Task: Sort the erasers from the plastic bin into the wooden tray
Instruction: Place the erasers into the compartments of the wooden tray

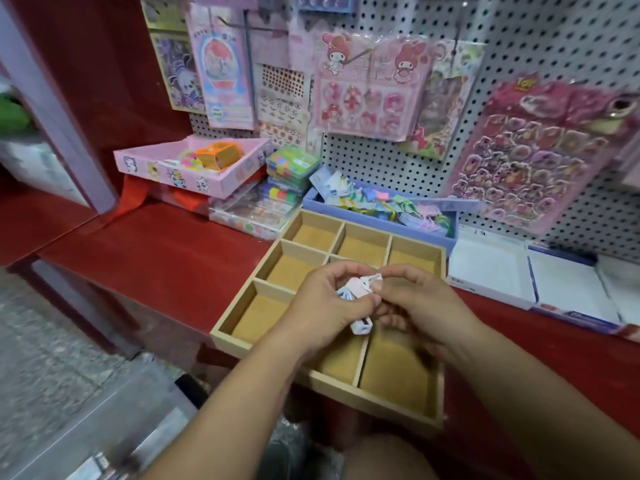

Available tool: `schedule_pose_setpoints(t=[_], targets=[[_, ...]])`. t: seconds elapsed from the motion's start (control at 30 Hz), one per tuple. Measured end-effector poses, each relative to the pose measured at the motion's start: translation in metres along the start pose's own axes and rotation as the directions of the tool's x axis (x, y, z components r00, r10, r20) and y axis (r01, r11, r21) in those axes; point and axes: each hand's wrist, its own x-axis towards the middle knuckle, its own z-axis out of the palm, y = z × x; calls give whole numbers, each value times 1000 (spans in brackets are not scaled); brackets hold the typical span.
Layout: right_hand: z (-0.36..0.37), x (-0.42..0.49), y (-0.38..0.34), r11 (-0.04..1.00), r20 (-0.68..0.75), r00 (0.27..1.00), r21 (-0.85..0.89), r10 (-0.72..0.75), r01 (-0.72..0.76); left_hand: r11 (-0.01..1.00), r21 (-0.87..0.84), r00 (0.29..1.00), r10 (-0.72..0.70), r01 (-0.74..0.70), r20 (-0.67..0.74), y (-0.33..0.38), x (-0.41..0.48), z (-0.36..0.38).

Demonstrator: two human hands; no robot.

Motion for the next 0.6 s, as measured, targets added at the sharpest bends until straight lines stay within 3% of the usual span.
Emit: schedule_pose_setpoints(t=[0.17,0.27,0.43,0.6], targets=[[-5,7,11,999,-39,998,3,-41,42,999,37,999,-36,34,29,-10,15,2],[-7,8,10,994,-106,989,-27,-107,105,997,53,998,-51,53,-41,-10,19,-2],[-25,15,1,926,-291,921,-346,-260,152,993,98,987,-44,60,-157,-11,20,-5],[-52,54,-13,723,-315,852,-683,-419,103,994,77,977,-62,79,-206,-11,26,3]])
